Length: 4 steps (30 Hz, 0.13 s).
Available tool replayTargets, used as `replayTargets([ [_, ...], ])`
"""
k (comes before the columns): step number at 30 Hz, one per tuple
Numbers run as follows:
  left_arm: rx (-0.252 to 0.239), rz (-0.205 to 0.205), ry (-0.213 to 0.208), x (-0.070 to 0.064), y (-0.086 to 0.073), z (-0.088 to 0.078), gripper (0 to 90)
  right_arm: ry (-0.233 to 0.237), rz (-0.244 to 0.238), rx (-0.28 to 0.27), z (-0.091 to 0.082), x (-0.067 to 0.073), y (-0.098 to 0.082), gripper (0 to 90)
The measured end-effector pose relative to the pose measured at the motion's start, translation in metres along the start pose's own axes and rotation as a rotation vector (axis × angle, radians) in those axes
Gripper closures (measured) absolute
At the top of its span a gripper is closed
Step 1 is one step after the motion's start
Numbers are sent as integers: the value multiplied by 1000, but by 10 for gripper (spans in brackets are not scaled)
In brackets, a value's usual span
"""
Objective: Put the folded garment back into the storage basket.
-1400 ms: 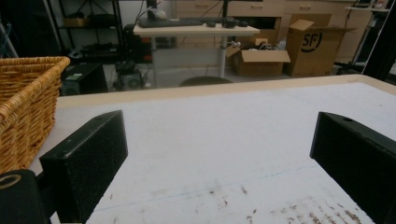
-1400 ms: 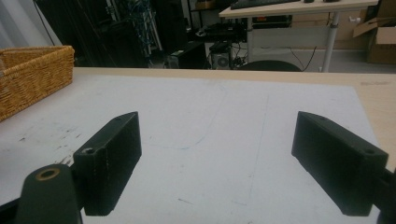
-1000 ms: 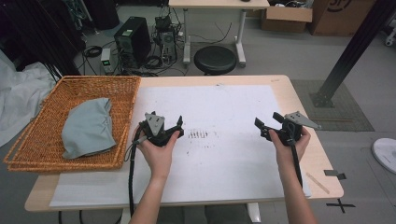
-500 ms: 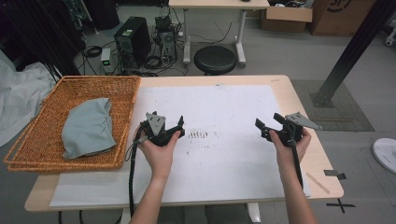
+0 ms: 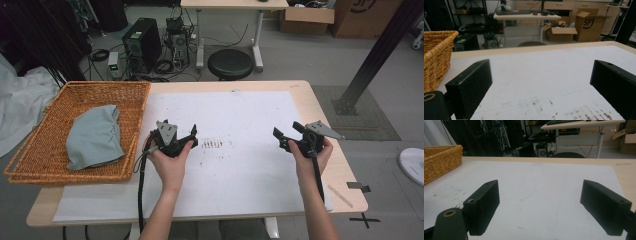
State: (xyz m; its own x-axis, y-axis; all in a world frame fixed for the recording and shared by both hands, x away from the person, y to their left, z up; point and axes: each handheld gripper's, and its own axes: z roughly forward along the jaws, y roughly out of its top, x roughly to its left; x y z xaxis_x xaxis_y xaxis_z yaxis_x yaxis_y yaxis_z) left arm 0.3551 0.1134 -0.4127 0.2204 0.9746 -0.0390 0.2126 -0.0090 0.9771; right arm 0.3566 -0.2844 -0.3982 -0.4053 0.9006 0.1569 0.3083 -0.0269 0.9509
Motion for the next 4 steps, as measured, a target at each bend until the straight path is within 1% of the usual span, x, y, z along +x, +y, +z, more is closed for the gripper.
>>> replayTargets([
  [4,-2,-4,1,0,1,0,46,1,2,0,0,0,0,158],
])
